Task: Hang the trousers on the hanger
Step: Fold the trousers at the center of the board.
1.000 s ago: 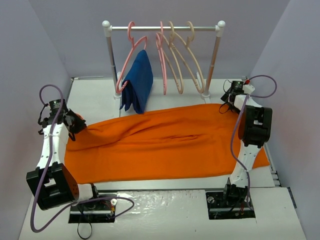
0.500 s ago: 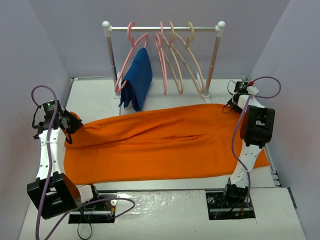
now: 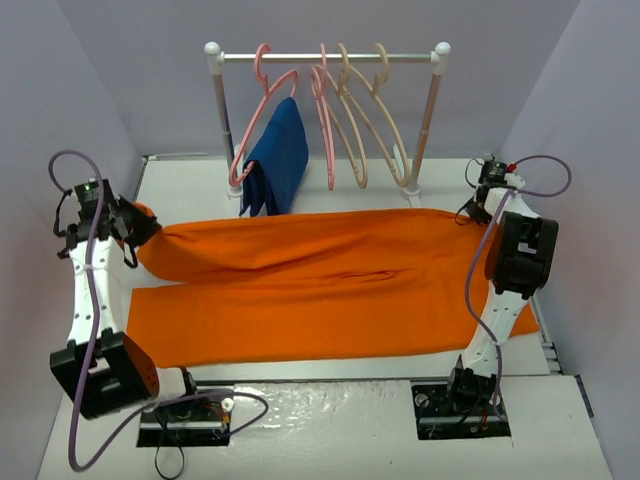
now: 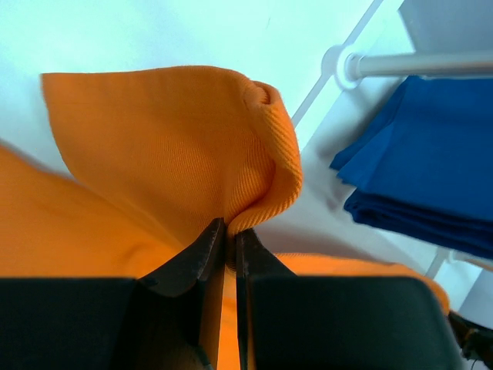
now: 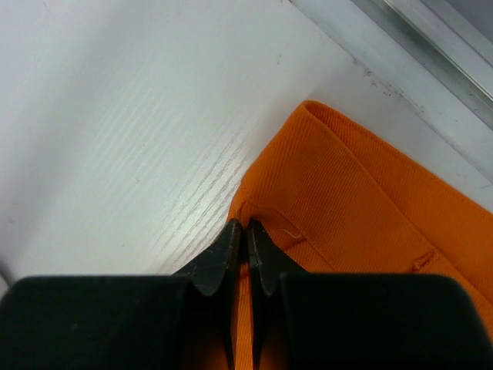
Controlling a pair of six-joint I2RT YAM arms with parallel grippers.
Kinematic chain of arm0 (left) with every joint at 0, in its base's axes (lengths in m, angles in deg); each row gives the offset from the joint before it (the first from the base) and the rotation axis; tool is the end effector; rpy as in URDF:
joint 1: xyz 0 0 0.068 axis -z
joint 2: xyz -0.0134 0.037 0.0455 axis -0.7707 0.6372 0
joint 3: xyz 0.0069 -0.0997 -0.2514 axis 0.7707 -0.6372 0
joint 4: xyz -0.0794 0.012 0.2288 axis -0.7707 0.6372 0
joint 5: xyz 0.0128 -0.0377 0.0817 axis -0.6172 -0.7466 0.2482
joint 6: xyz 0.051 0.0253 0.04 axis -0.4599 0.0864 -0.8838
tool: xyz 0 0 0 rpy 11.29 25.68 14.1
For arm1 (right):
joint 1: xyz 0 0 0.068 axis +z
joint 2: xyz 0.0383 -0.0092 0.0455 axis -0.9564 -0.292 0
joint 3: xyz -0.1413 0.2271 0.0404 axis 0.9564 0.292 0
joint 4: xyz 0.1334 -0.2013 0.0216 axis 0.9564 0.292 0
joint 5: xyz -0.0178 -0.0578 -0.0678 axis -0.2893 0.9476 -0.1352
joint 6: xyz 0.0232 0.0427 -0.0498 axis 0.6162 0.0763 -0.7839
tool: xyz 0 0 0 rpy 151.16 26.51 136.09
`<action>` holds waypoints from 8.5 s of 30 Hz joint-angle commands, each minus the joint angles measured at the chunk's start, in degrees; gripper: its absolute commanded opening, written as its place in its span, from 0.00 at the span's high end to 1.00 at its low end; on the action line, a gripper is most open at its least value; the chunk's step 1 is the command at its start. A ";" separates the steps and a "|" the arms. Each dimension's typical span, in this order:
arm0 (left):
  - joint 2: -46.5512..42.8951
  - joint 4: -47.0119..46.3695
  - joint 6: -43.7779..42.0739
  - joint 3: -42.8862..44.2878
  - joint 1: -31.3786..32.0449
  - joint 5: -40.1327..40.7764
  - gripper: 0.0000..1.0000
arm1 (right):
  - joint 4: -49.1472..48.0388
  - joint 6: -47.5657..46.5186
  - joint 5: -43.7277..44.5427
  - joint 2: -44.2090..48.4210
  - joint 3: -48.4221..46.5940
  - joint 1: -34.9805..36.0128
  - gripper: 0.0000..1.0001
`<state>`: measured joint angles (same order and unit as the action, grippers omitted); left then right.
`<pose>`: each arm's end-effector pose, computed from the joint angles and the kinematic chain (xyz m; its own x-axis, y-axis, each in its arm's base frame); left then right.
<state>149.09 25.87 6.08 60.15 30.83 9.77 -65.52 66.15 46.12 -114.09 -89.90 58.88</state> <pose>0.2693 0.0809 0.3307 -0.3476 -0.8101 -0.4722 -0.5039 0.5861 -0.6345 0.4640 -0.1254 0.1727 -0.3451 0.6390 -0.6874 0.6370 0.6974 0.3285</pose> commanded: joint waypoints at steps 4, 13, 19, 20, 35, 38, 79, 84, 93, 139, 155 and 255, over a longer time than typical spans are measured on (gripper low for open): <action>6.11 -4.42 3.10 15.68 -1.70 -1.11 1.00 | 1.57 2.93 -3.58 11.79 -7.38 -2.84 1.00; -4.70 -7.44 4.51 4.68 -7.35 -4.56 1.00 | -3.16 3.76 -11.92 27.45 3.87 -6.01 1.00; -12.27 -6.21 4.82 -2.97 -10.40 -5.67 1.00 | -4.21 4.17 -13.11 43.01 17.65 -9.61 1.00; -13.40 -5.89 4.27 -3.72 -10.59 -5.45 1.00 | -4.20 4.21 -13.79 44.96 20.45 -10.54 1.00; -33.94 3.12 4.75 -18.09 -11.08 10.95 1.00 | 0.88 8.48 -11.40 61.12 39.70 -22.99 1.00; -35.22 4.79 5.12 -21.87 -11.17 13.87 1.00 | 2.84 9.25 -8.59 62.95 41.59 -23.25 1.00; -41.34 13.39 0.58 -23.92 18.98 35.10 0.12 | -0.76 2.89 5.85 47.43 47.51 22.41 0.32; -42.00 17.85 -1.10 -19.48 18.98 42.01 0.03 | -0.95 1.27 5.64 47.39 47.82 22.41 0.32; -42.59 21.71 -6.89 -14.73 18.98 47.97 0.03 | -2.21 -1.17 4.11 47.14 48.75 22.26 0.32; -13.41 0.82 -7.86 -19.77 11.01 17.03 0.08 | -7.27 -9.03 -11.01 55.67 46.68 15.36 0.34; 5.17 -3.79 -22.50 -10.80 -1.81 9.21 0.12 | -11.61 -12.50 -20.30 59.66 53.28 29.06 0.33; 21.64 -27.52 -18.28 -7.17 2.63 2.56 0.48 | -13.31 -12.46 -18.28 60.00 56.71 29.35 0.32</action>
<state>168.34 6.21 -11.71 48.95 36.22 17.93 -77.07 54.29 27.27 -54.98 -32.97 87.74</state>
